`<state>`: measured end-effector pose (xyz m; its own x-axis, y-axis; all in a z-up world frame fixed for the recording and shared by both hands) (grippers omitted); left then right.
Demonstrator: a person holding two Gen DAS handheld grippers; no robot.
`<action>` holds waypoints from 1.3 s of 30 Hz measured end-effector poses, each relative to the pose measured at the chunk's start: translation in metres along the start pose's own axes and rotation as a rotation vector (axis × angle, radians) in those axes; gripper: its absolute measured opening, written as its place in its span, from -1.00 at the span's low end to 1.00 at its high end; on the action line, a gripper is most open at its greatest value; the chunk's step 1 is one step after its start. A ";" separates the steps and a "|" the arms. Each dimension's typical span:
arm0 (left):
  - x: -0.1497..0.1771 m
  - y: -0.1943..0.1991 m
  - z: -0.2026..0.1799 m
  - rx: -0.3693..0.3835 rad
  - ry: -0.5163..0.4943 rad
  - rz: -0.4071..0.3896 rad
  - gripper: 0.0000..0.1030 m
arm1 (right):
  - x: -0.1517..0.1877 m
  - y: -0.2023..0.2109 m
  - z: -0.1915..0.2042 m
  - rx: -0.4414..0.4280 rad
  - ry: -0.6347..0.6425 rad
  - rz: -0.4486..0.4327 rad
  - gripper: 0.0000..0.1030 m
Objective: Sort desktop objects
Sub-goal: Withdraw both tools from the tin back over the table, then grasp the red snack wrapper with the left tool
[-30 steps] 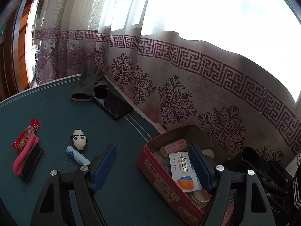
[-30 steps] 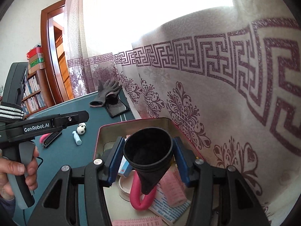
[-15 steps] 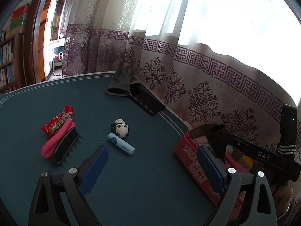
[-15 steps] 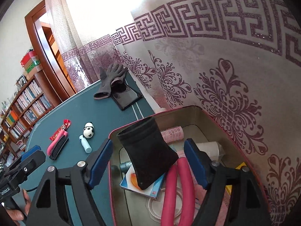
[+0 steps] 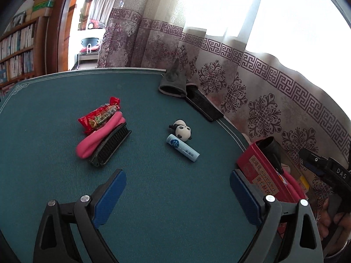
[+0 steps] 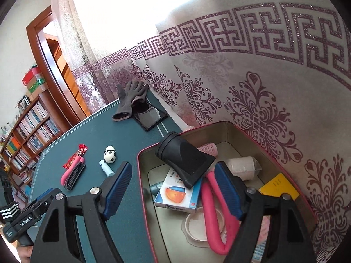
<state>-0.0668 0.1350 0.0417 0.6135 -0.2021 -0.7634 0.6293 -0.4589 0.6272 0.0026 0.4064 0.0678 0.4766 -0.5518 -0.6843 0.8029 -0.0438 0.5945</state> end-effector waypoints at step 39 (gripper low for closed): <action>-0.008 -0.041 0.167 -0.286 0.078 0.096 0.88 | 0.093 -0.108 0.144 -0.192 0.301 0.176 0.57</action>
<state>-0.1769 0.0111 -0.0038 0.7042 -0.1603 -0.6916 0.6689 -0.1767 0.7220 -0.0912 0.2396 0.0014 0.6737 -0.2668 -0.6891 0.7383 0.2024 0.6434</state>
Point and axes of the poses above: each gripper's, at about its wrist camera, not at the fingertips, and y roughly against the way its jaws point, z to its left, x to its underside, the point moved 7 cm from there along -y, roughly the way its jaws point, and after that the axes turned 10 degrees about -y, right-handed, at the moved point
